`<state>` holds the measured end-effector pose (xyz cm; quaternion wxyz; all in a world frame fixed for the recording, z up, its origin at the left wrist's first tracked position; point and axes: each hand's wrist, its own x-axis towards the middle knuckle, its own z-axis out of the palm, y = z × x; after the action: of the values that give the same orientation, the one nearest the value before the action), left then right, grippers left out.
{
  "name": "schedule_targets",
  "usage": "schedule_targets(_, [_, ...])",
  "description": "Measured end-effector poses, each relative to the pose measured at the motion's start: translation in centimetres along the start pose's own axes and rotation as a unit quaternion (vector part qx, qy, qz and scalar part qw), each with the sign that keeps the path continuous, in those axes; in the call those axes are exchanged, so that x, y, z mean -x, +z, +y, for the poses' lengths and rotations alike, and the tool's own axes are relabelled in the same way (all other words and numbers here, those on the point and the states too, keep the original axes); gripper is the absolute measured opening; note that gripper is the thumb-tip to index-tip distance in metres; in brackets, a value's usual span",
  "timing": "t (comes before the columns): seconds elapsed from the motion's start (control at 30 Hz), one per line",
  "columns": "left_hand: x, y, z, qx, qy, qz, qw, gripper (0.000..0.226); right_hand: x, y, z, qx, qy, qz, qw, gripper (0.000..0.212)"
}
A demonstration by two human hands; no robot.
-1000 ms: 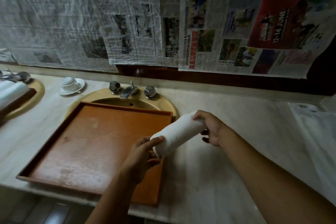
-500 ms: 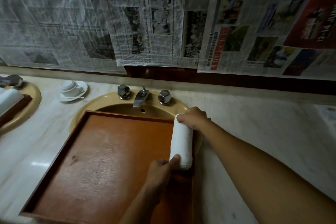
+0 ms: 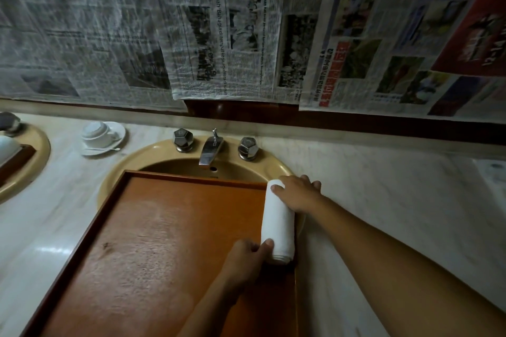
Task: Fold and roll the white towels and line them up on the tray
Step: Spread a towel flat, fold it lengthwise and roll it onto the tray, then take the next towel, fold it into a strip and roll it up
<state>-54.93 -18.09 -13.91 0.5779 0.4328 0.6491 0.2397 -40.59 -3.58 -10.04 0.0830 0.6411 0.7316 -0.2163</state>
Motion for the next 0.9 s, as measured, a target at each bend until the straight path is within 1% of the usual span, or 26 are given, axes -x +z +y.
schedule_targets(0.1, [-0.2,0.0,0.2,-0.046,0.029,-0.001,0.999,0.038,0.8,-0.6,-0.2,-0.05,0.002,-0.029,0.998,0.051])
schedule_targets(0.2, [-0.3,-0.4,0.9,-0.096,0.039,-0.02,0.994,0.032,1.0,-1.1,0.0,-0.067,-0.004,-0.041,0.997,0.053])
schedule_targets(0.3, [-0.7,-2.0,2.2,-0.099,0.025,-0.073,0.992,0.032,0.9,-1.2,0.2,-0.093,-0.013,-0.023,0.995,0.058])
schedule_targets(0.37, [-0.8,-3.4,3.5,-0.101,0.011,-0.088,0.991,0.03,1.0,-1.5,0.8,-0.108,-0.017,-0.007,0.994,0.06])
schedule_targets(0.4, [-0.8,-4.0,4.1,-0.12,0.006,-0.084,0.989,0.028,1.2,-1.7,1.2,-0.108,-0.02,-0.001,0.994,0.059])
schedule_targets(0.47, [-1.4,-4.8,5.2,-0.154,0.018,-0.046,0.987,0.029,1.6,-2.3,2.4,-0.099,-0.026,0.016,0.995,0.055])
schedule_targets(0.53, [-2.5,-5.0,6.2,-0.197,0.068,0.022,0.978,0.033,2.1,-2.9,4.0,-0.098,-0.027,0.031,0.994,0.051])
schedule_targets(0.6, [-3.5,-4.1,7.8,-0.248,0.131,0.101,0.955,0.035,2.8,-3.5,6.0,-0.102,-0.018,0.035,0.994,0.052])
schedule_targets(0.63, [-3.9,-3.4,8.8,-0.264,0.156,0.121,0.944,0.034,3.3,-3.8,7.3,-0.104,-0.012,0.035,0.994,0.053])
schedule_targets(0.67, [-4.0,-2.2,10.2,-0.275,0.179,0.126,0.936,0.031,3.7,-4.1,8.7,-0.106,-0.006,0.035,0.994,0.053])
schedule_targets(0.7, [-4.3,-0.9,11.6,-0.288,0.201,0.117,0.929,0.029,4.2,-4.4,10.2,-0.108,0.001,0.037,0.994,0.052])
schedule_targets(0.77, [-5.0,2.2,14.2,-0.316,0.239,0.072,0.915,0.026,5.3,-4.9,13.7,-0.113,0.026,0.043,0.992,0.048])
schedule_targets(0.9, [-6.6,9.5,18.6,-0.39,0.252,-0.022,0.885,0.025,8.0,-6.1,21.6,-0.158,0.077,0.071,0.982,0.033])
